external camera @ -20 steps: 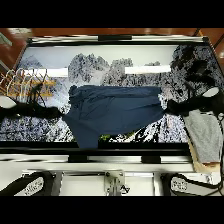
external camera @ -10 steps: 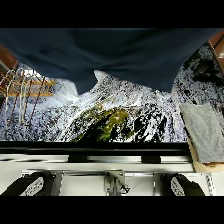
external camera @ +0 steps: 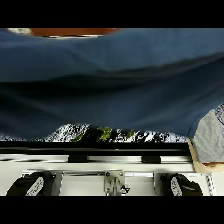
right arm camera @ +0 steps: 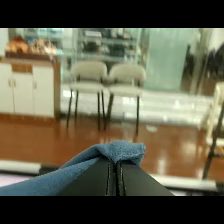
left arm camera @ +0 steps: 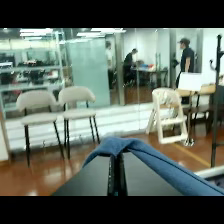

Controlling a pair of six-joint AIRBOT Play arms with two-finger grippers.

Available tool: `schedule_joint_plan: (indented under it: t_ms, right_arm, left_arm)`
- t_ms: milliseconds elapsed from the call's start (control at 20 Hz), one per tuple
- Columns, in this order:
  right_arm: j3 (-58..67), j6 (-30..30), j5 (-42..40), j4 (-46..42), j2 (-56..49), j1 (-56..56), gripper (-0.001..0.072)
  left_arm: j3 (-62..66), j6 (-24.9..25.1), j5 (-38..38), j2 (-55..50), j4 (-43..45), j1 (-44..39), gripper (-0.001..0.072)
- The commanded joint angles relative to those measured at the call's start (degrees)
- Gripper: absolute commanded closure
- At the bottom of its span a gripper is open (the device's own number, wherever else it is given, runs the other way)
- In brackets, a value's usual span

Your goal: Fold the shirts.

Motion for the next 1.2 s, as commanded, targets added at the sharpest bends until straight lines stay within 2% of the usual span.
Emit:
schedule_joint_plan:
  t_ms: [0, 150, 250, 350, 500, 650, 750, 1000, 1050, 1150]
  right_arm:
    - [0.3, 1.6, 11.3, -4.0, -2.4, 0.0, 0.0634]
    - [0.3, 2.4, 26.6, -4.0, -11.2, 0.1, 0.0634]
    - [-1.0, 5.9, 37.8, -4.1, -19.6, 0.1, 0.0634]
    - [-6.6, 6.6, 39.3, -4.1, -26.4, 0.1, 0.0634]
    - [-16.4, 7.0, 29.6, -2.9, -38.0, 0.9, 0.0634]
    - [-17.0, 6.8, 19.8, -2.5, -51.6, 6.0, 0.0634]
    - [-17.0, 6.7, 7.8, -2.8, -57.9, 8.6, 0.0634]
    - [-17.0, 5.1, -22.4, -2.6, -63.2, 12.7, 0.0634]
    - [-17.0, 5.1, -27.3, -2.8, -63.2, 13.0, 0.0634]
    - [-17.0, 5.9, -32.1, -2.9, -63.2, 12.9, 0.0634]
  left_arm:
    - [-2.0, -1.3, -7.4, -0.2, 5.9, 0.0, 0.0675]
    - [-9.2, -1.3, -15.3, -3.5, 6.5, 0.0, 0.0675]
    - [-16.6, 0.2, -18.1, -6.2, 6.5, 0.0, 0.0675]
    - [-25.4, 1.8, -16.9, -9.8, 7.1, 0.0, 0.0675]
    - [-34.4, 2.9, -16.1, -21.4, 6.9, -0.5, 0.0675]
    - [-32.7, 3.8, -8.4, -36.2, 6.9, -2.9, 0.0675]
    - [-28.2, 3.7, -2.6, -44.2, 6.9, -3.7, 0.0675]
    - [-22.5, 3.7, 10.9, -54.9, 6.4, -3.8, 0.0674]
    - [-22.5, 3.7, 13.6, -55.8, 4.9, -3.8, 0.0674]
    - [-22.5, 3.7, 18.4, -57.4, 0.5, -3.8, 0.0674]
